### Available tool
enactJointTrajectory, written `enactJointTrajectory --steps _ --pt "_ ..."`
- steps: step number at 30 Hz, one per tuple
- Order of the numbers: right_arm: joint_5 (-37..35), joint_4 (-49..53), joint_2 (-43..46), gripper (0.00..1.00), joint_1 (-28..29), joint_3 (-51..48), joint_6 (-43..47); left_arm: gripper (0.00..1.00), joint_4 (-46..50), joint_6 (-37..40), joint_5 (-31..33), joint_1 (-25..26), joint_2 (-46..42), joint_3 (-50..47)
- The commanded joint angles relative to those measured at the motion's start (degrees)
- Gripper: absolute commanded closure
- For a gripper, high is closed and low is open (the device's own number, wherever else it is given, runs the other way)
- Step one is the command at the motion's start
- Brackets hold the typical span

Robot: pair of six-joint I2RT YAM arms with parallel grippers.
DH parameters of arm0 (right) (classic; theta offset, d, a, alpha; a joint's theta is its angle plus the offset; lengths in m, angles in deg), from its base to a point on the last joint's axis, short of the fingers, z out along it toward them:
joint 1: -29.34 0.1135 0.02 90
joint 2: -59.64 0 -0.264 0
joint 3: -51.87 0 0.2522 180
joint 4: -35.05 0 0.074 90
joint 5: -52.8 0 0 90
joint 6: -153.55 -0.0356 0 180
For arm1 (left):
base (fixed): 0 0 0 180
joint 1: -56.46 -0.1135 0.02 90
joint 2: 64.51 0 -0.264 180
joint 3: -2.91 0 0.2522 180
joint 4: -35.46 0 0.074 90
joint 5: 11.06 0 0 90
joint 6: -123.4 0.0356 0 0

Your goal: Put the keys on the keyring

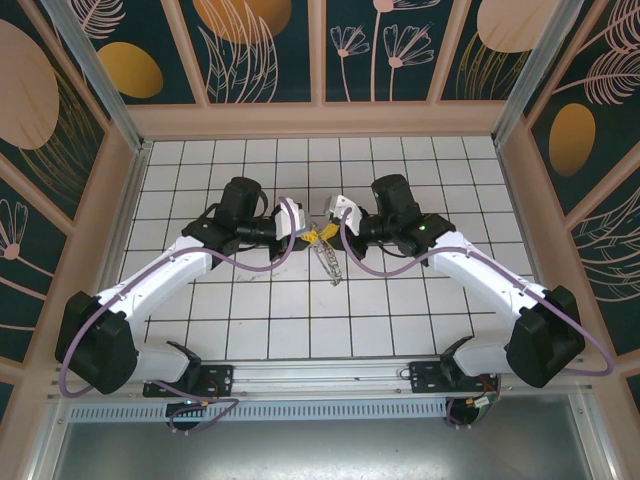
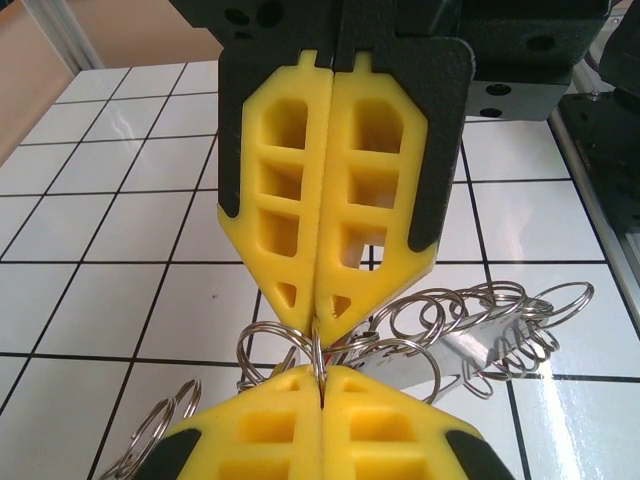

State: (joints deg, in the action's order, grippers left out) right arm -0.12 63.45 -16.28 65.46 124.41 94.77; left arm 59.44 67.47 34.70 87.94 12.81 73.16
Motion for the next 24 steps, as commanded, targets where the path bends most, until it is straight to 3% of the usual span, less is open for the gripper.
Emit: enactJointTrajectory --steps 1,10,20,24 --pt "1.55 -2.27 2.24 0.99 0.37 0.26 0.88 1.0 -2.05 -0.75 -1.46 0.24 0.38 1.4" --pt "10.88 -9.17 3.41 0.84 -4.36 -6.44 -1.37 1.0 -22.95 -13.48 -9.21 0.19 -2.7 -5.52" --pt "15.87 -15.06 4.32 0.84 -6.1 -8.25 -4.04 1.0 -25.48 -15.5 -10.79 0.24 -2.26 -6.55" --pt "13.3 -14.53 5.44 0.81 -6.15 -8.36 -4.07 1.0 -24.65 -14.99 -9.64 0.17 -2.41 -6.55"
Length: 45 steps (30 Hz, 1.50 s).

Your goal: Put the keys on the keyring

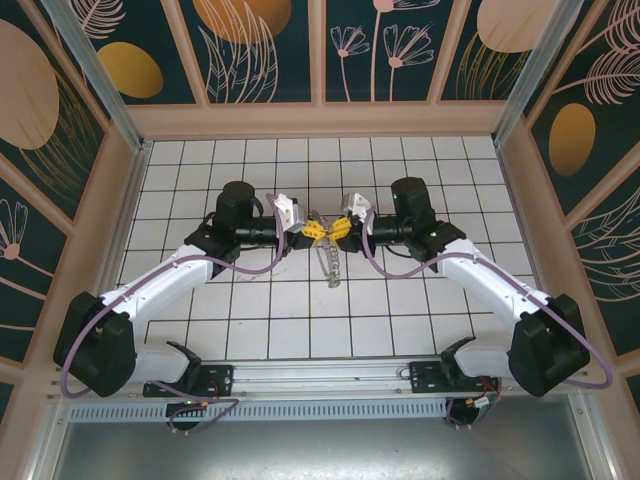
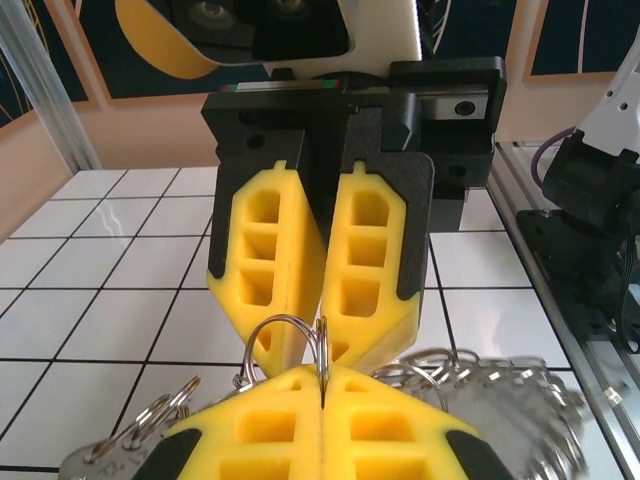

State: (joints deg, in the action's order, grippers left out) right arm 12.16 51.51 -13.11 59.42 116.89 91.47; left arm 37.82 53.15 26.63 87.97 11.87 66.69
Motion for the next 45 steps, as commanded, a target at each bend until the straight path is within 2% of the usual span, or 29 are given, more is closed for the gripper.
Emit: enactJointTrajectory --steps 1,13,20,27,41,45 --pt "0.43 -2.44 2.61 0.8 -0.12 -1.04 -0.4 1.0 -2.78 -0.52 -1.4 0.2 -1.43 0.02" --pt "1.35 -3.01 2.87 0.8 0.15 -0.63 -1.02 1.0 -2.68 -0.32 -1.47 0.22 -1.09 0.38" --pt "1.62 -4.0 1.38 0.87 0.68 -0.23 -1.55 1.0 -2.84 -0.64 -1.57 0.2 -1.15 0.19" --pt "1.53 -4.38 0.77 1.0 0.76 0.24 -2.96 1.0 -4.2 -1.34 -1.17 0.15 -0.71 -0.3" --pt "-0.73 -2.03 1.56 1.0 0.76 0.65 -2.18 1.0 0.99 1.7 1.19 0.19 -1.21 0.55" --pt "-1.85 0.08 1.38 1.0 0.94 1.72 -1.26 1.0 6.24 4.52 1.75 0.2 -0.38 2.24"
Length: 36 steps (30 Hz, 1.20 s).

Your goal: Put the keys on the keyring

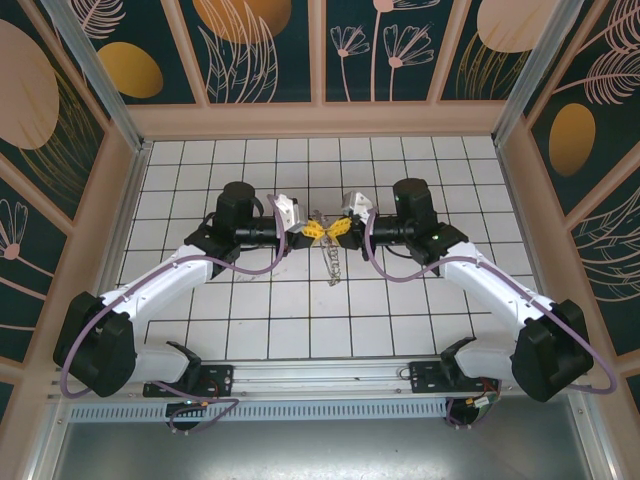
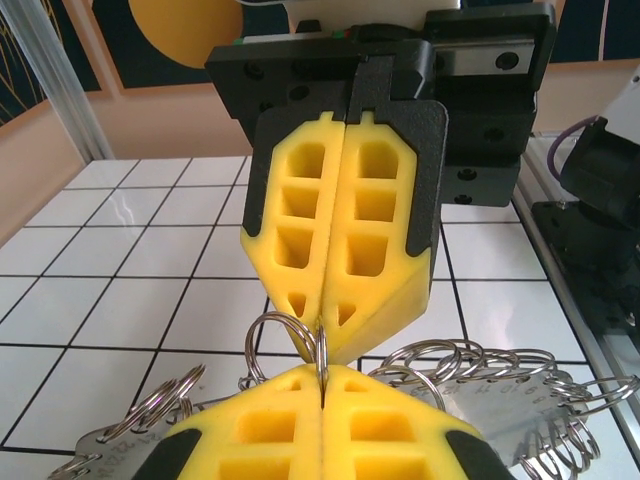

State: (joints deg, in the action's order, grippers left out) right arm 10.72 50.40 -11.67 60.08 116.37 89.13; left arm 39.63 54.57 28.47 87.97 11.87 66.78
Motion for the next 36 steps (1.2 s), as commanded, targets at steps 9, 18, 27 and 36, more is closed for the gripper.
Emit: enactJointTrajectory --steps 9,18,27,36 --pt "-2.35 3.47 -0.06 1.0 1.6 3.72 2.23 0.99 10.72 6.85 0.49 0.17 1.35 4.65" --pt "-5.5 7.86 -0.41 1.0 2.55 6.07 3.59 0.88 13.92 8.53 1.17 0.15 2.24 5.3" --pt "-12.65 16.74 -2.64 1.0 4.93 11.18 6.33 0.87 15.3 9.46 2.67 0.15 2.24 7.61" --pt "-13.02 18.4 -2.83 1.0 5.57 12.62 6.57 0.84 13.3 8.02 2.52 0.18 2.72 7.45"
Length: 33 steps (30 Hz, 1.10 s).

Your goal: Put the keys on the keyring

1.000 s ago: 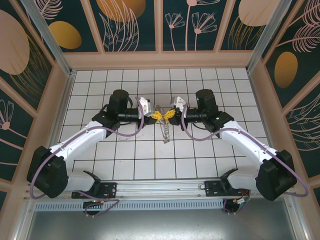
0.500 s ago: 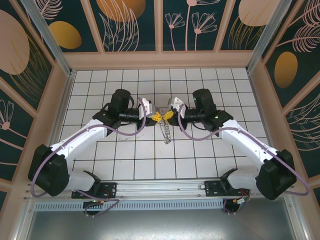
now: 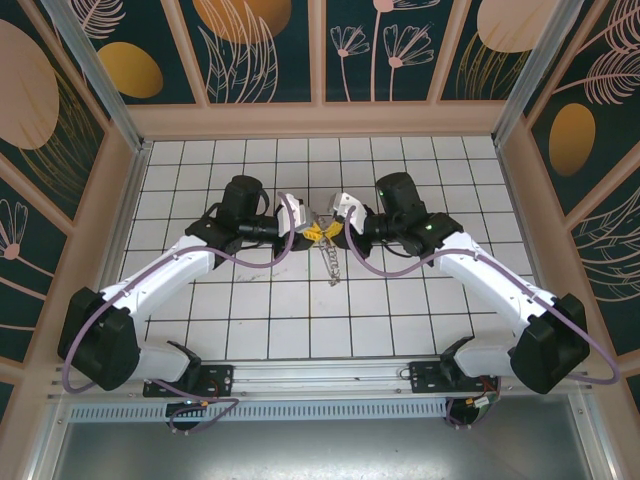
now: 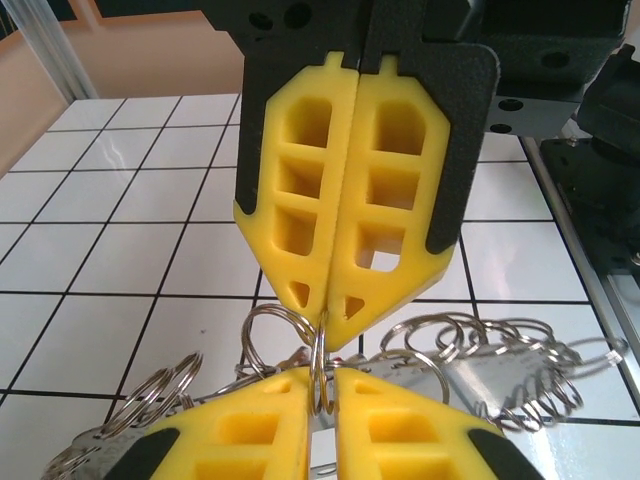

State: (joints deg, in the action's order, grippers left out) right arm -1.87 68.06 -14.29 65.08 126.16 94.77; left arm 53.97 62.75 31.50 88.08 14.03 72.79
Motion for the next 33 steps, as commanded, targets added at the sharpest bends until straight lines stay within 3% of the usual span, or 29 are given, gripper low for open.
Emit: enactJointTrajectory --steps 1,12,15,18,22,26,33 --pt "-0.52 0.87 -0.25 1.0 0.64 2.92 0.97 0.83 -1.55 -0.61 -0.54 0.11 0.62 1.45" --pt "-1.16 1.19 -0.51 1.0 0.72 2.93 1.23 0.89 -1.93 -1.09 0.13 0.09 0.85 1.51" --pt "-2.06 1.88 -0.78 1.0 0.67 2.75 1.61 1.0 -2.03 -1.04 -0.02 0.07 0.5 1.39" --pt "-1.48 0.69 -0.28 1.0 0.41 1.53 1.82 1.0 -2.59 -1.3 0.06 0.1 0.13 1.19" --pt "4.34 -5.54 1.64 1.0 -1.4 -2.35 0.85 1.0 -4.35 -2.54 -1.53 0.07 -0.32 0.69" --pt "12.21 -13.35 2.98 0.93 -3.55 -6.47 -2.02 1.0 -9.39 -5.72 -4.88 0.04 -1.09 -0.04" --pt "17.18 -19.48 2.96 0.87 -4.1 -10.07 -1.98 1.0 -15.12 -9.75 -9.02 0.11 -1.68 -3.14"
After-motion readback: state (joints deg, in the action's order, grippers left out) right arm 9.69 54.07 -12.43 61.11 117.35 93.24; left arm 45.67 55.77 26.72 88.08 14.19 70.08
